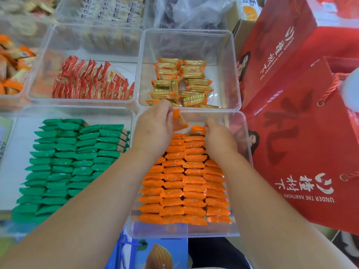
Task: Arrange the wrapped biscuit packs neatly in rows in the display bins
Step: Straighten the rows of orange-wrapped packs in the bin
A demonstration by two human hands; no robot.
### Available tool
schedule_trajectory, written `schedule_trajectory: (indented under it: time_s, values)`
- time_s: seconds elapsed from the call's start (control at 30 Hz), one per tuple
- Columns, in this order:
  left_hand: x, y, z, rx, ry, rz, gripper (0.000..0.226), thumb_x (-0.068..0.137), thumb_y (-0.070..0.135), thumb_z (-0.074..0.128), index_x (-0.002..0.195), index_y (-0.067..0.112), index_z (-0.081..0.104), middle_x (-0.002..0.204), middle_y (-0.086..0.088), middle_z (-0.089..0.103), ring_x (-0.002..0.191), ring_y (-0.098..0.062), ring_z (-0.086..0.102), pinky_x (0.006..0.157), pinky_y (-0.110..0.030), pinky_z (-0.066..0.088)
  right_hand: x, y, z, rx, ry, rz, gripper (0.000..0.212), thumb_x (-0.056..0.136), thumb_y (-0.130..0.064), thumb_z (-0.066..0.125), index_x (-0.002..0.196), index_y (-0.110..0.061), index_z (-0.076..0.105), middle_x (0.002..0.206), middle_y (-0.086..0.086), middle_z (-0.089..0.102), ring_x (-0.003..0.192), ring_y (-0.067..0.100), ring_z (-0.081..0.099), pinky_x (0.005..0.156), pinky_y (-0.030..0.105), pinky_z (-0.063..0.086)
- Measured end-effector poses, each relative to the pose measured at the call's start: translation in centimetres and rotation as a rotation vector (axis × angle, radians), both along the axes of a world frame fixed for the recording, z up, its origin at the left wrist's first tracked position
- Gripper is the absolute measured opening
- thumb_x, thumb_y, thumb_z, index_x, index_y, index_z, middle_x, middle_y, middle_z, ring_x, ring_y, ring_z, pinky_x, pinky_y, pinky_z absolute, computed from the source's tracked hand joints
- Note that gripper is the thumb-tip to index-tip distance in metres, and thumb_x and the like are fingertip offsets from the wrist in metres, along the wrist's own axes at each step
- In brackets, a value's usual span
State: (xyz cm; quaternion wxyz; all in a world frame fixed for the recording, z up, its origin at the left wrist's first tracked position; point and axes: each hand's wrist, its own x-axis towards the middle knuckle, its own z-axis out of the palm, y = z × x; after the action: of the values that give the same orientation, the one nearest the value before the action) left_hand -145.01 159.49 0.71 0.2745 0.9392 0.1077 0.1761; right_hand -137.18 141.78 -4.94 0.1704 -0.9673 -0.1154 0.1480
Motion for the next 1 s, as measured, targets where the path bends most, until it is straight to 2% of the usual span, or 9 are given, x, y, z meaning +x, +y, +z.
schedule_trajectory:
  time_s: [0.13, 0.3, 0.37, 0.43, 0.5, 0.6, 0.8, 0.9, 1.0]
  values:
    - [1.6, -0.7, -1.8, 0.033, 0.237, -0.104, 0.009, 0.099, 0.014, 0.048, 0.099, 0.013, 0.057, 0.084, -0.01, 0.065, 0.078, -0.034, 0.058, 0.064, -0.044, 0.046, 0.0, -0.6, -0.3, -0.014, 0.013, 0.005, 0.016, 0.095, -0.01, 0.037, 0.088, -0.023, 0.041, 0.069, 0.003, 0.052, 0.063, 0.024, 0.049, 0.049, 0.031, 0.027]
    - [1.8, -0.8, -4.2, 0.286, 0.509, -0.156, 0.024, 0.098, 0.019, 0.052, 0.12, 0.025, 0.058, 0.103, -0.005, 0.068, 0.106, -0.029, 0.052, 0.08, -0.04, 0.037, 0.1, -0.5, -0.3, 0.032, 0.121, 0.048, 0.01, 0.103, -0.023, 0.035, 0.1, -0.025, 0.045, 0.087, 0.007, 0.063, 0.074, 0.028, 0.057, 0.057, 0.035, 0.038]
    - [1.4, -0.6, -4.6, 0.334, 0.513, -0.17, 0.019, 0.098, 0.021, 0.049, 0.109, 0.026, 0.063, 0.103, 0.0, 0.068, 0.105, -0.025, 0.049, 0.079, -0.038, 0.03, 0.3, -0.4, -0.2, 0.078, 0.169, 0.1, 0.023, 0.104, -0.038, 0.037, 0.12, -0.029, 0.052, 0.105, 0.009, 0.068, 0.096, 0.032, 0.062, 0.072, 0.037, 0.046]
    - [0.6, -0.6, -4.9, 0.347, 0.48, -0.198, 0.026, 0.099, 0.026, 0.045, 0.116, 0.025, 0.064, 0.113, 0.001, 0.067, 0.109, -0.026, 0.048, 0.085, -0.039, 0.032, 0.4, -0.1, 0.1, 0.045, 0.216, 0.175, 0.039, 0.102, -0.054, 0.036, 0.135, -0.04, 0.05, 0.125, 0.007, 0.065, 0.118, 0.031, 0.054, 0.09, 0.042, 0.046]
    - [-0.5, -0.6, -5.0, 0.337, 0.433, -0.192, 0.034, 0.099, 0.028, 0.046, 0.129, 0.023, 0.061, 0.128, -0.002, 0.061, 0.119, -0.028, 0.046, 0.097, -0.043, 0.035, 0.4, 0.4, 0.1, -0.021, 0.244, 0.228, 0.048, 0.097, -0.066, 0.034, 0.136, -0.043, 0.049, 0.136, 0.003, 0.059, 0.127, 0.032, 0.045, 0.1, 0.048, 0.043]
    - [-1.8, -0.3, -4.7, 0.367, 0.346, -0.088, 0.037, 0.093, 0.033, 0.054, 0.126, 0.018, 0.06, 0.13, -0.008, 0.055, 0.122, -0.03, 0.044, 0.104, -0.047, 0.036, 0.6, 1.0, 0.1, -0.051, 0.281, 0.249, 0.054, 0.088, -0.078, 0.037, 0.128, -0.045, 0.053, 0.136, -0.001, 0.055, 0.128, 0.03, 0.043, 0.103, 0.054, 0.041]
    - [-2.0, -0.1, -4.9, 0.41, 0.533, -0.182, 0.054, 0.098, 0.05, 0.039, 0.149, 0.032, 0.038, 0.149, -0.005, 0.04, 0.137, -0.031, 0.033, 0.115, -0.054, 0.025, 1.6, 0.9, -0.1, 0.012, 0.393, 0.299, 0.05, 0.097, -0.07, 0.032, 0.136, -0.047, 0.052, 0.142, 0.001, 0.057, 0.132, 0.027, 0.049, 0.108, 0.044, 0.041]
    - [-1.7, -0.3, -4.9, 0.399, 0.529, -0.166, 0.052, 0.098, 0.055, 0.038, 0.143, 0.03, 0.044, 0.149, 0.0, 0.041, 0.137, -0.029, 0.033, 0.114, -0.054, 0.024, 1.6, 0.8, -0.5, 0.012, 0.406, 0.238, 0.05, 0.103, -0.06, 0.023, 0.143, -0.043, 0.046, 0.141, 0.008, 0.058, 0.128, 0.03, 0.052, 0.099, 0.04, 0.04]
    - [-1.7, -0.5, -5.1, 0.425, 0.506, -0.201, 0.052, 0.098, 0.054, 0.038, 0.138, 0.023, 0.049, 0.15, 0.003, 0.043, 0.139, -0.027, 0.031, 0.114, -0.053, 0.023, 1.6, 0.9, -0.8, 0.044, 0.361, 0.199, 0.046, 0.107, -0.046, 0.027, 0.138, -0.026, 0.054, 0.137, 0.012, 0.06, 0.124, 0.031, 0.054, 0.098, 0.038, 0.04]
